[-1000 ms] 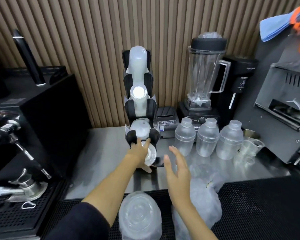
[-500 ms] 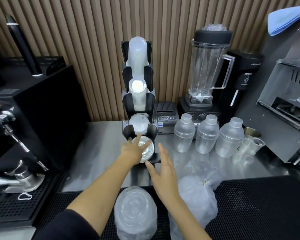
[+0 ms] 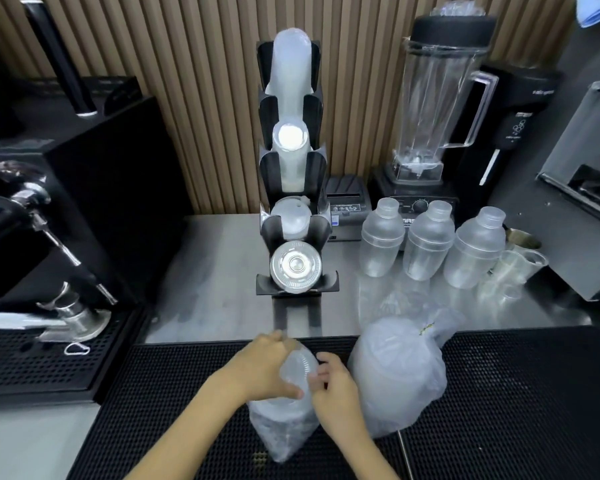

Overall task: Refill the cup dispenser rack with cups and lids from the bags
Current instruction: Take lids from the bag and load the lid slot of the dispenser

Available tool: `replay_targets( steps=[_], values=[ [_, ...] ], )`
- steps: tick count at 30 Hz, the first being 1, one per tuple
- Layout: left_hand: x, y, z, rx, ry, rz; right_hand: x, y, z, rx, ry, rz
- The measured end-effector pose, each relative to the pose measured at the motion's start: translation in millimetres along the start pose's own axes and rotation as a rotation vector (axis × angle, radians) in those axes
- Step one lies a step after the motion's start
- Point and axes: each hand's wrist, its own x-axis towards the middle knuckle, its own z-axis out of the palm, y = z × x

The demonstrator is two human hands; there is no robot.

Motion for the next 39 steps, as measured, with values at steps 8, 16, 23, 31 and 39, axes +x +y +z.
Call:
replay_targets(
  steps=[8,16,23,31,39],
  values=[
    [13,-4,29,-0.065,-0.034,-0.074,4,15,2,0.016,0.054,0.139],
    [15,1,48,-0.079,0.048,-0.099,8,20,11,-0.549,0.024,-0.036],
    [5,-16,52,-0.265,0.168,-0.018,5,20,11,0.012,0.119,0.048],
    [21,-12,53,-0.075,-0.027,-0.064,14,24,9,-0.207,-0.040,0.061],
    [-5,-17,60,-0.202,0.290,0.072,14,27,24,-0.748,0.152,-0.142]
  ],
)
